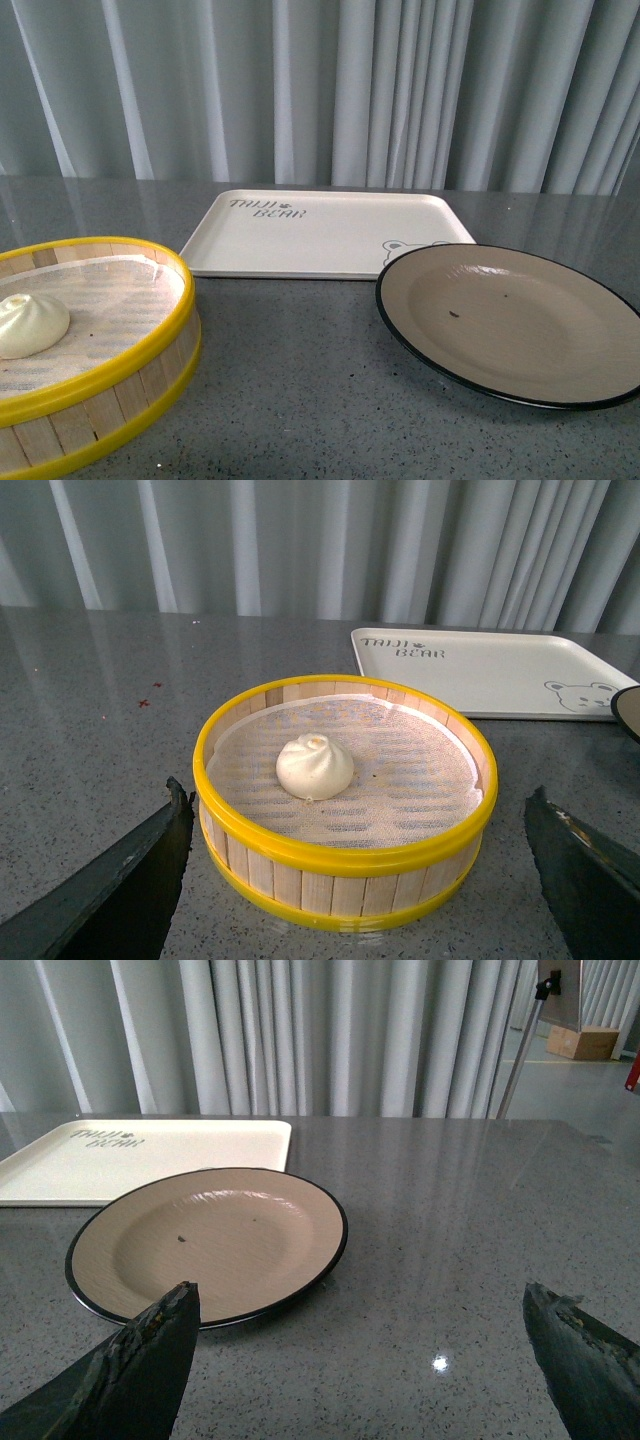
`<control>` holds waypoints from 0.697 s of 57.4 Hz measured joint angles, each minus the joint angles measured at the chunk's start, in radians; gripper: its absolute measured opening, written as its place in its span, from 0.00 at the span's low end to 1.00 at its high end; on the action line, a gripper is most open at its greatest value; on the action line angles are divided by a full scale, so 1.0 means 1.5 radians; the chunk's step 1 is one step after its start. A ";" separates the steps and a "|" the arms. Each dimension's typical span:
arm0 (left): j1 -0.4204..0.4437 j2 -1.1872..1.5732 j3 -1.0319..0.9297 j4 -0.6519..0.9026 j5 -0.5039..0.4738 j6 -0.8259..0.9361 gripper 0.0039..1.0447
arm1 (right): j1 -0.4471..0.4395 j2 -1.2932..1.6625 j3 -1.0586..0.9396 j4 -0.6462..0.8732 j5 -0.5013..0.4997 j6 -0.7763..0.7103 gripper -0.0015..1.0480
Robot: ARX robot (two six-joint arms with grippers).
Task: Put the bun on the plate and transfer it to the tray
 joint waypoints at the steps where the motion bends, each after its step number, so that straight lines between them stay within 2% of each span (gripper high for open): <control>1: 0.000 0.000 0.000 0.000 0.000 0.000 0.94 | 0.000 0.000 0.000 0.000 0.000 0.000 0.92; 40: 0.000 0.000 0.000 0.000 0.000 0.000 0.94 | 0.000 0.000 0.000 0.000 0.000 0.000 0.92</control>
